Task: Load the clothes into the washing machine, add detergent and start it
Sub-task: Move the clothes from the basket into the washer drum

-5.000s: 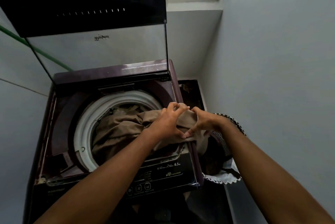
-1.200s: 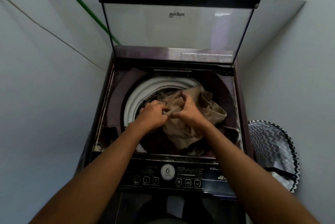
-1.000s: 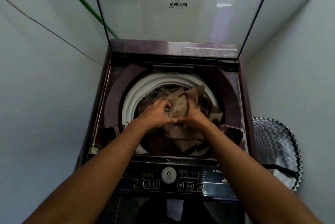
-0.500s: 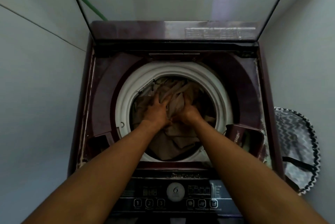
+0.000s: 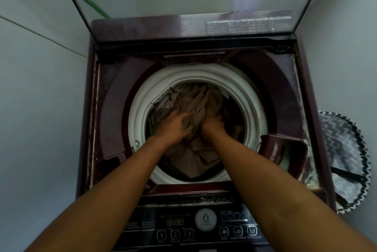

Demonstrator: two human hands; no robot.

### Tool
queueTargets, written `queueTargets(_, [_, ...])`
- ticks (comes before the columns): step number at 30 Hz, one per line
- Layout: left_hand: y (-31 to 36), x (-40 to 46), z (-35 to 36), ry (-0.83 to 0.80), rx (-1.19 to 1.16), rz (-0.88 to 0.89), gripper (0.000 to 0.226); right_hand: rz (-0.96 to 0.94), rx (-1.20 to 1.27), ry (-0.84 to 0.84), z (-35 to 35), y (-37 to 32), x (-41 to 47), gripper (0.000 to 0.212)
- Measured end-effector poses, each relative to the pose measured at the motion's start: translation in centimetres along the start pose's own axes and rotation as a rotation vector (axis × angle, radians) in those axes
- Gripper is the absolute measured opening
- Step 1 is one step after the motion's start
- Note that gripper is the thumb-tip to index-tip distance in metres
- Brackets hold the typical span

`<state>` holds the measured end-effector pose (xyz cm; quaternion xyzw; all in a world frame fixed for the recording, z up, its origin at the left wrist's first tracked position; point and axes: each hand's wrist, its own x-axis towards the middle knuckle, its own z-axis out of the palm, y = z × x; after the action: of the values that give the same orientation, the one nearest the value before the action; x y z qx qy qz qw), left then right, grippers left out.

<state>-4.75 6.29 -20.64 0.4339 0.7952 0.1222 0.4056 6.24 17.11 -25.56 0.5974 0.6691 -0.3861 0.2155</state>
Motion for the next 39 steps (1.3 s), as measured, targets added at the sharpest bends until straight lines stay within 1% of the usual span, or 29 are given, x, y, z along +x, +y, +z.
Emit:
queueTargets(1, [-0.1,-0.3,-0.2,0.006,-0.043,-0.01,0.065,0.066,-0.109,-0.051,-0.7,-0.5,-1.1,0.089])
queueTargets(3, [-0.1,-1.1,-0.3,-0.006,-0.073,-0.013,0.053,0.156,-0.393,-0.082,-1.5,-1.0,-2.7,0.092])
queueTargets(5, [0.4,-2.1,-0.3,-0.031,-0.043,0.001,0.046,0.139,-0.609,-0.125,-2.1,-1.0,-4.4,0.103])
queueTargets(6, [0.8,-2.6,-0.4,-0.048,-0.023,0.001,0.044,0.116,-0.685,-0.149,-2.5,-1.0,-4.9,0.103])
queueTargets(7, [1.2,-2.9,-0.4,-0.054,-0.008,-0.005,0.042,0.103,-0.738,-0.179,-2.9,-1.2,-5.2,0.097])
queueTargets(9, [2.1,-3.4,-0.7,-0.012,0.046,-0.003,0.036,0.09,-0.826,-0.216,-4.2,-1.8,-6.5,0.076])
queueTargets(10, [2.7,-3.7,-0.9,0.048,0.065,0.014,0.03,0.074,-0.859,-0.201,-5.0,-2.0,-7.2,0.062])
queueTargets(11, [3.4,-3.9,-1.1,0.143,0.072,0.043,0.025,0.057,-0.878,-0.172,-5.9,-2.2,-7.9,0.052])
queueTargets(12, [4.1,-4.0,-1.4,0.247,0.076,0.064,0.022,0.04,-0.856,-0.13,-6.7,-2.4,-8.5,0.046])
queueTargets(13, [4.8,-4.1,-1.6,0.34,0.084,0.078,0.021,0.028,-0.798,-0.078,-7.2,-2.5,-8.8,0.047])
queueTargets(14, [5.6,-4.3,-1.9,0.404,0.093,0.09,0.021,0.021,-0.723,-0.022,-7.9,-2.5,-9.2,0.052])
queueTargets(15, [6.3,-4.3,-2.2,0.427,0.087,0.094,0.021,0.004,-0.644,0.046,-8.4,-2.4,-9.6,0.06])
queueTargets(16, [7.0,-4.3,-2.5,0.416,0.06,0.091,0.023,-0.037,-0.575,0.119,-8.9,-2.3,-9.9,0.065])
queueTargets(17, [7.8,-4.2,-2.8,0.39,0.03,0.087,0.026,-0.1,-0.519,0.183,-9.4,-2.2,-10.1,0.064])
queueTargets(19, [9.0,-4.0,-3.3,0.355,-0.006,0.088,0.029,-0.232,-0.45,0.275,-10.5,-1.7,-10.7,0.051])
queueTargets(21, [10.1,-3.9,-3.7,0.339,-0.007,0.093,0.031,-0.334,-0.384,0.327,-11.6,-1.2,-11.8,0.038])
queueTargets(25, [11.8,-4.1,-4.2,0.331,0.001,0.126,0.029,-0.434,-0.307,0.402,-13.7,0.1,-13.2,0.034])
queueTargets(27, [12.7,-4.2,-4.2,0.338,0.001,0.151,0.027,-0.476,-0.302,0.468,-14.8,0.9,-13.8,0.027])
queueTargets(29, [13.8,-4.3,-4.1,0.348,0.004,0.203,0.026,-0.506,-0.266,0.546,-15.7,1.7,-14.3,0.023])
queueTargets(32, [16.5,-4.2,-3.8,0.375,-0.041,0.328,0.023,-0.518,-0.159,0.649,-17.2,3.0,-15.0,0.023])
queueTargets(36, [21.4,-4.0,-2.6,0.408,-0.099,0.488,0.025,-0.482,0.021,0.837,-19.9,6.0,-15.4,0.018])
queueTargets(39, [24.8,-3.5,-0.7,0.366,-0.111,0.559,0.026,-0.413,0.172,0.867,-21.8,9.2,-14.8,0.013])
